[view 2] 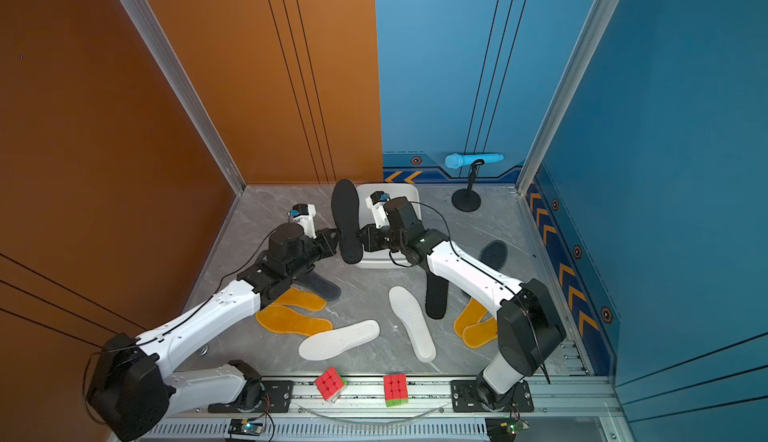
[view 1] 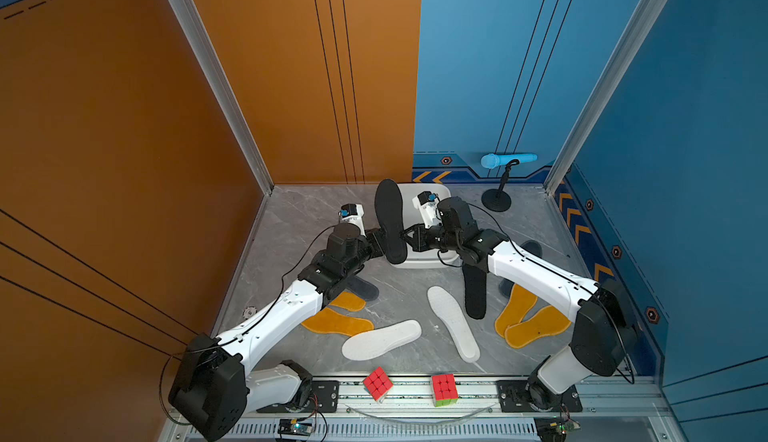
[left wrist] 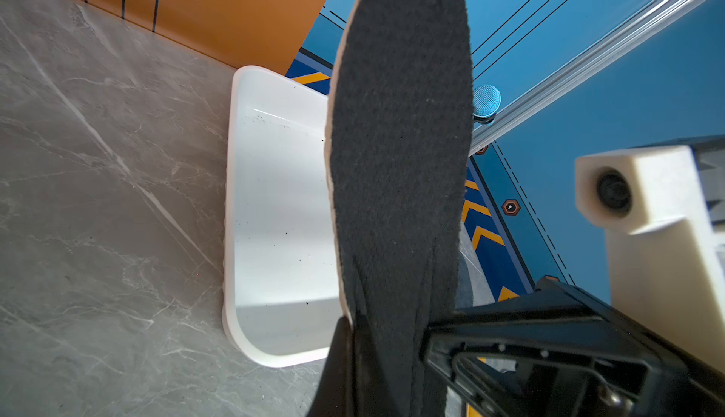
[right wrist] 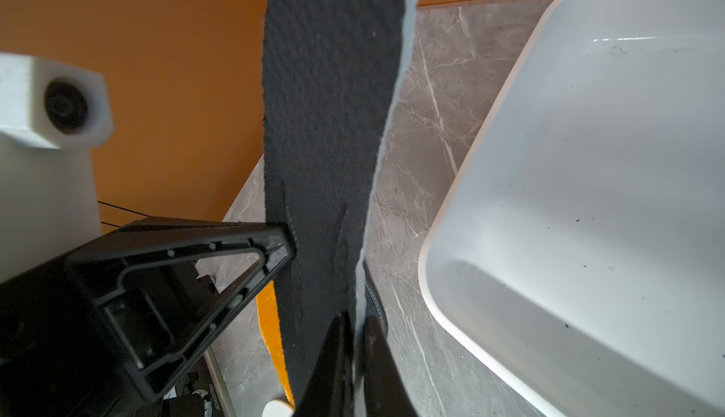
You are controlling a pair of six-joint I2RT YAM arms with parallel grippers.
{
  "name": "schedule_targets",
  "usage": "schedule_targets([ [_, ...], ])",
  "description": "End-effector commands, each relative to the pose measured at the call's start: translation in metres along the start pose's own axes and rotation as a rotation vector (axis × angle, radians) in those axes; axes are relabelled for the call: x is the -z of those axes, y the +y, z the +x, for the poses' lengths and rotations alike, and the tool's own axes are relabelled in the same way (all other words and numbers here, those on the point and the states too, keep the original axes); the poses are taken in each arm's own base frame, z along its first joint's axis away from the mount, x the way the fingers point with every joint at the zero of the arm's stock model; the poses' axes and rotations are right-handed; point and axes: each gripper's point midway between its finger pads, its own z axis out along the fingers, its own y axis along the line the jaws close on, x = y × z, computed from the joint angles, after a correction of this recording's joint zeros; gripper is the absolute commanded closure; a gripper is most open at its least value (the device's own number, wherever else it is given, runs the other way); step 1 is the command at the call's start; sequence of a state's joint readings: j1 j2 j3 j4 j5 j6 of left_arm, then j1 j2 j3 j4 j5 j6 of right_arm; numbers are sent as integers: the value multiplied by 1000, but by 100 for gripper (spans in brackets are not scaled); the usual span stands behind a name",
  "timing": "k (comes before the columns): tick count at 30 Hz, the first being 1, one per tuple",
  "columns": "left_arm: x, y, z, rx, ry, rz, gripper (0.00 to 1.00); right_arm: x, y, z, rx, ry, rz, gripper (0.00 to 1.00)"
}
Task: Put the insoles into the storage box
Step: Pick up the insole from the center of the board.
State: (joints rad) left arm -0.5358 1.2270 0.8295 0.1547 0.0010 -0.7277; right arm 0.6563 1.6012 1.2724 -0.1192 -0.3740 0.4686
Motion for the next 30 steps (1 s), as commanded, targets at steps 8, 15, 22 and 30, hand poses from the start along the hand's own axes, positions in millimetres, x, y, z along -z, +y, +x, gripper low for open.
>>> schedule_targets([
  [8, -2, -6, 8, -6, 32, 37, 100, -4, 11, -9, 37, -15, -34, 100],
  [15, 2, -1, 5, 0, 9, 13, 72, 1, 7, -11, 39, -45, -14, 100],
  [22, 20, 20, -5, 18, -38, -71, 38, 3, -4, -12, -7, -43, 2, 100],
  [30, 49, 47, -20, 85, -115, -116, 2, 6, -44, -23, -62, -21, 126, 100],
])
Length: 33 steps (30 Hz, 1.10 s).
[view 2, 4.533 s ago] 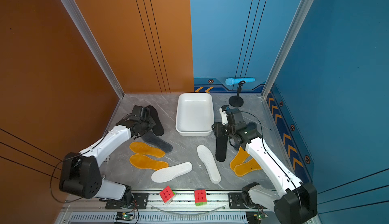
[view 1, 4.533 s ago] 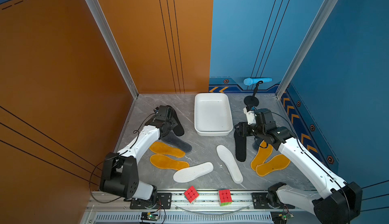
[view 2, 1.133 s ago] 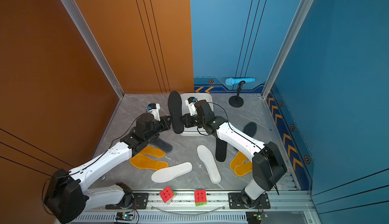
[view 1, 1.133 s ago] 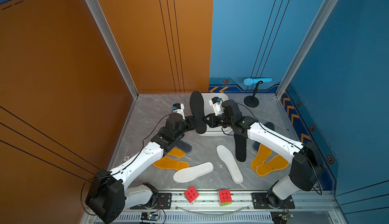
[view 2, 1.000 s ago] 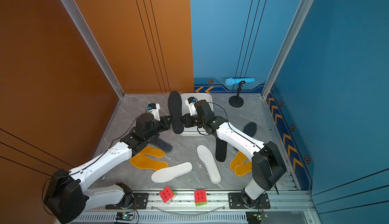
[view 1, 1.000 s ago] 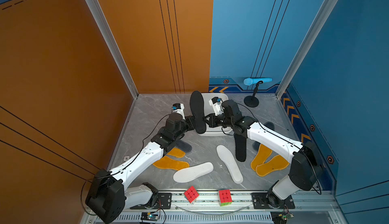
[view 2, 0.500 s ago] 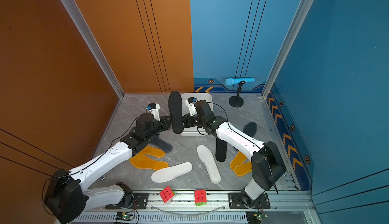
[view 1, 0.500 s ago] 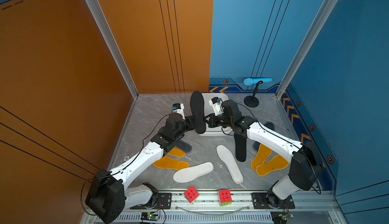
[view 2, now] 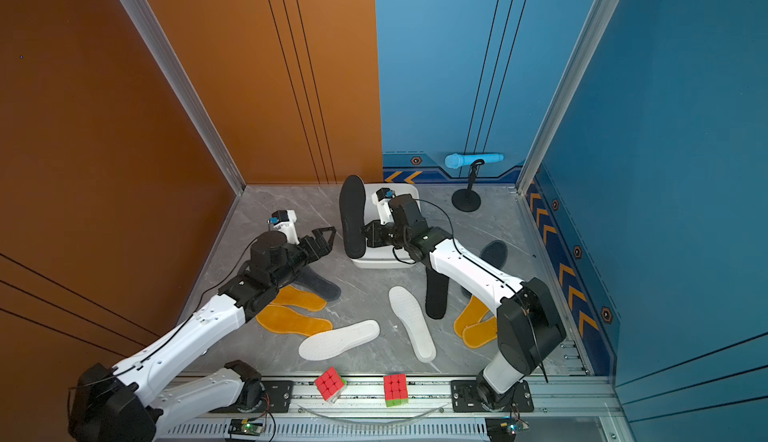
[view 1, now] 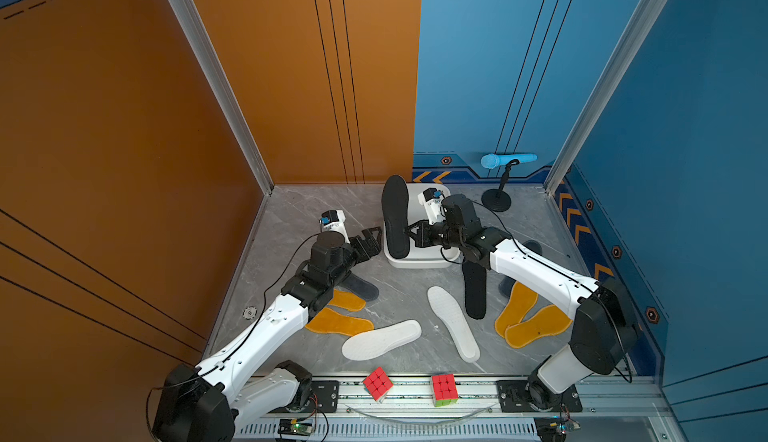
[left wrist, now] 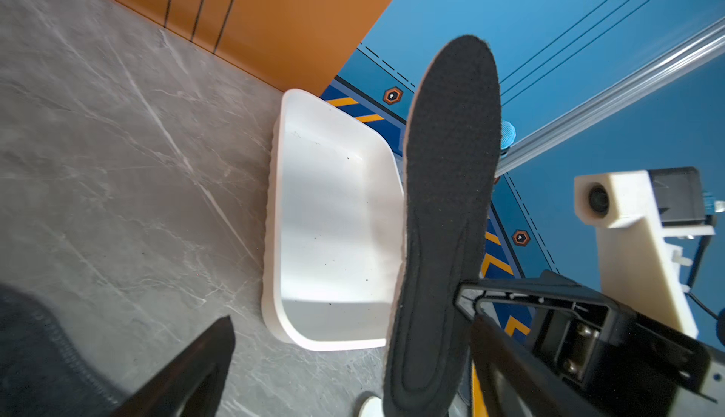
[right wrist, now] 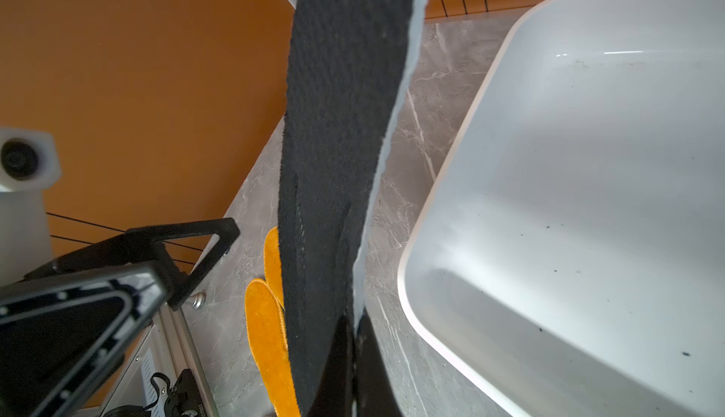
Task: Put the insoles into the storage box
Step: Pick up the insole from the center of the board, then place the insole in the storage box.
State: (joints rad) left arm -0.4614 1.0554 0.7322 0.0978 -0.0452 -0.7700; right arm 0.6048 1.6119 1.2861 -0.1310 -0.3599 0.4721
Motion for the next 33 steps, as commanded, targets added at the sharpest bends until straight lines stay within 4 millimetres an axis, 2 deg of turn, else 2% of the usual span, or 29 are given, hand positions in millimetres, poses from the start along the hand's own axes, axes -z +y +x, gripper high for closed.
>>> schedule_targets([
  [1, 12, 19, -7, 23, -32, -52, 2, -1, -31, -13, -45, 21, 107, 100],
  [8, 24, 50, -11, 66, -45, -126, 2, -24, -96, -17, -164, 144, 248, 100],
  [14, 21, 61, -10, 97, -27, -134, 2, -65, -128, 0, -208, 260, 306, 100],
  [20, 15, 63, -9, 97, -2, -136, 2, -101, -147, 14, -247, 307, 330, 100],
  [28, 2, 65, -5, 86, 47, -138, 3, -129, -166, 30, -271, 353, 343, 100],
  [33, -5, 63, -2, 83, 71, -130, 2, -141, -175, 37, -287, 365, 353, 100],
])
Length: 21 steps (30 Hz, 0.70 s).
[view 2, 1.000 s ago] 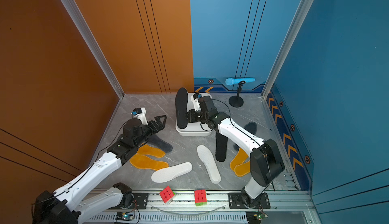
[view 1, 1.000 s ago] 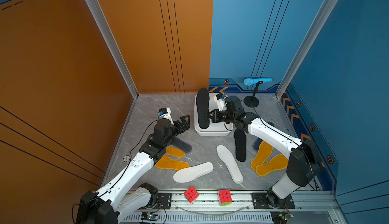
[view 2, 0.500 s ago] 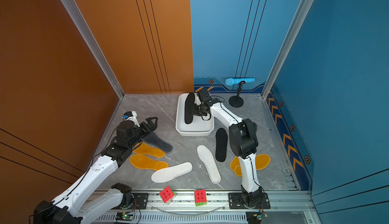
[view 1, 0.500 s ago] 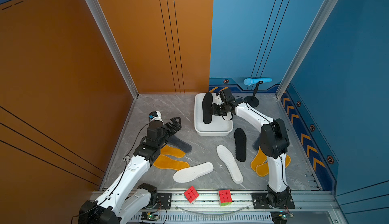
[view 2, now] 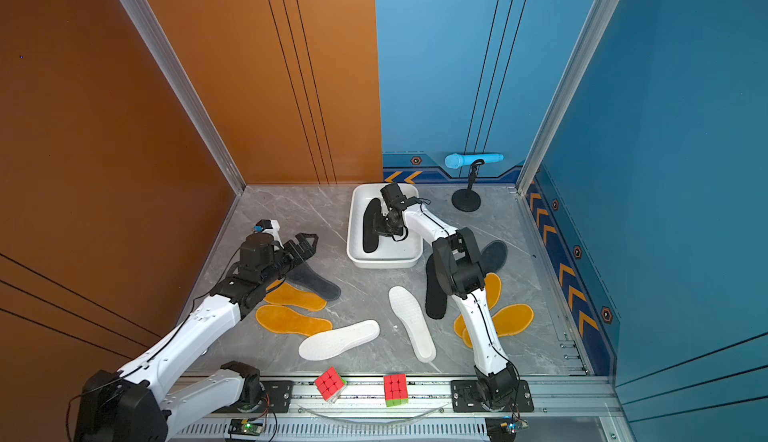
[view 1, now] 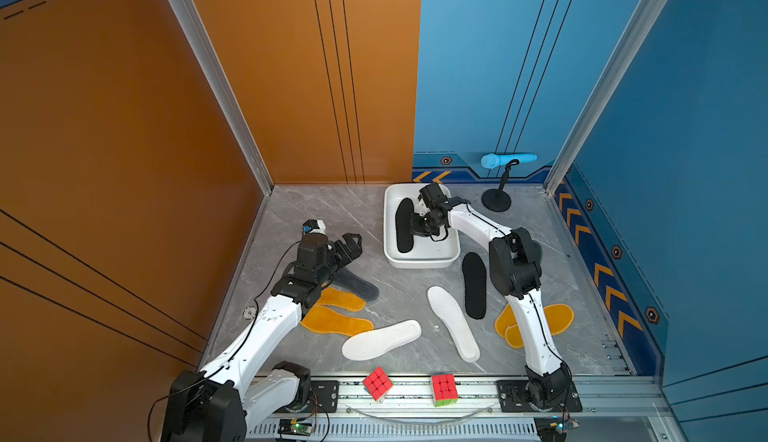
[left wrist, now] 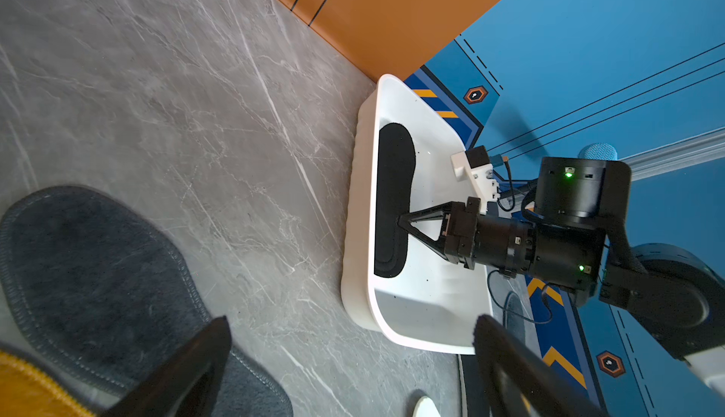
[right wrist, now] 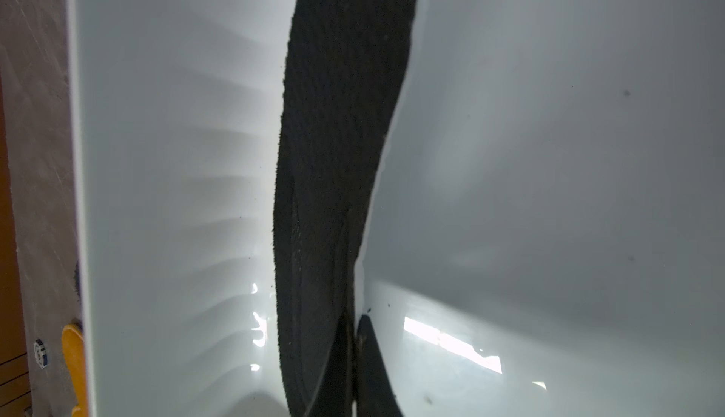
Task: Put the insoles into the storage box
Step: Place the insole in the storage box.
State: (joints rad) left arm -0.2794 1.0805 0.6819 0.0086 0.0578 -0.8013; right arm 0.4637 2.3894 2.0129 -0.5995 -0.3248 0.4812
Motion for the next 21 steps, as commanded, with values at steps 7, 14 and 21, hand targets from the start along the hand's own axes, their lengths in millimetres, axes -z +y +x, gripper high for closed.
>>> schedule_targets([
  [7, -2, -11, -9, -24, 6, 33, 3, -15, -15, 3, -50, 33, 34, 100],
  [14, -1, -12, -11, -21, 3, 37, 2, -16, -20, 3, -66, 36, 40, 96],
  [21, 0, -14, -11, -15, 3, 48, 2, 1, -12, -7, -52, -1, 33, 70],
])
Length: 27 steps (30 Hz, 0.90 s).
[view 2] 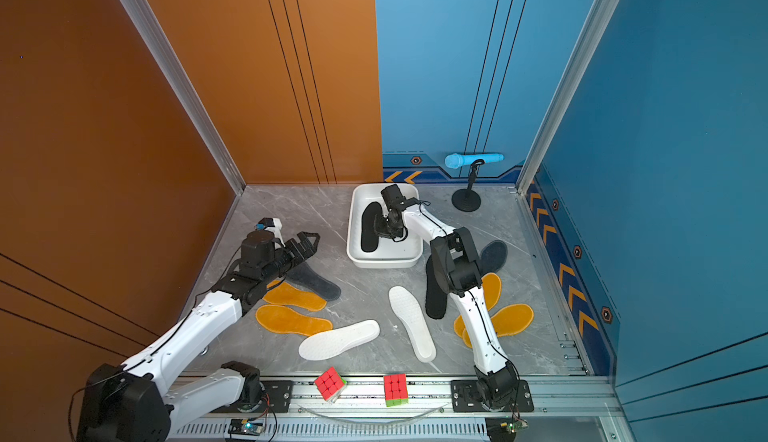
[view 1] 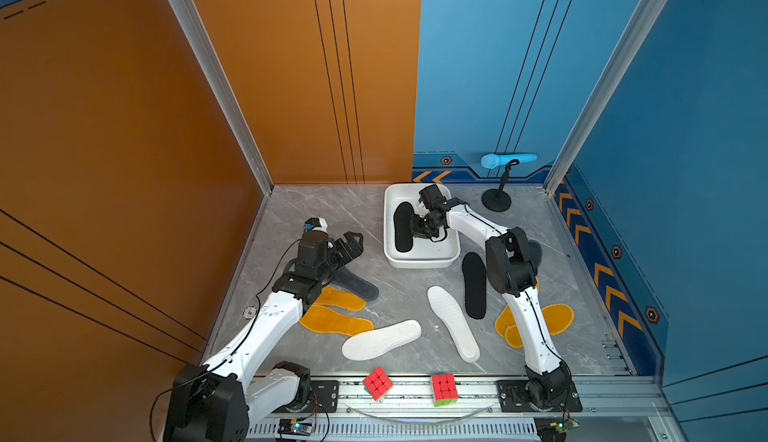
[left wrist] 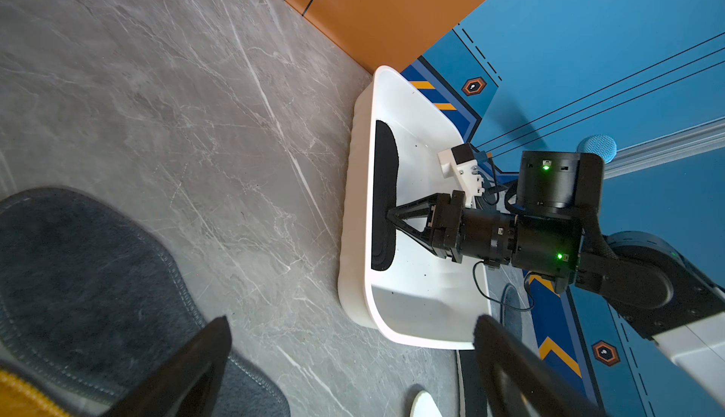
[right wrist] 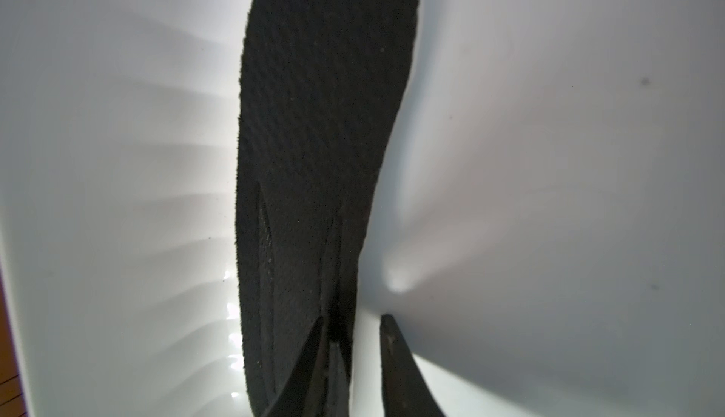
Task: Put the insoles into the storage box
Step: Place the insole in the storage box.
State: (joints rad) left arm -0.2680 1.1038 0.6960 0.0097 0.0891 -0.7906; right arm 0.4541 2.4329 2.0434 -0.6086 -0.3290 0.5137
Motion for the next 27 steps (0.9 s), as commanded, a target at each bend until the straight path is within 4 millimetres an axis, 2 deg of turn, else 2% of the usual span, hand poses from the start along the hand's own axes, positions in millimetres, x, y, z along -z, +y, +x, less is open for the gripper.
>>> schedule_targets([
  [1, 4, -13, -10, -10, -15, 40, 2, 16, -1, -9, -2, -24, 19, 69],
  [6, 6, -14, -10, -4, -14, 47, 2, 38, 11, -15, 14, -52, 0, 61],
  [9, 6, -15, -9, 0, -10, 52, 2, 60, 19, -19, 40, -77, 6, 56],
  [15, 5, -20, -5, -2, 5, 66, 2, 119, 40, -13, 130, -122, 22, 54],
  [17, 3, -19, -2, -10, 12, 65, 2, 136, 40, -4, 149, -136, 45, 54],
  [18, 2, -20, -1, -16, 15, 67, 2, 157, 42, -1, 157, -167, 55, 54],
  [20, -1, -21, 1, -25, 14, 79, 2, 177, 32, 12, 159, -192, 99, 53],
  [27, -6, -30, 3, -22, 30, 119, 2, 228, -42, 76, 55, -232, 302, 51],
])
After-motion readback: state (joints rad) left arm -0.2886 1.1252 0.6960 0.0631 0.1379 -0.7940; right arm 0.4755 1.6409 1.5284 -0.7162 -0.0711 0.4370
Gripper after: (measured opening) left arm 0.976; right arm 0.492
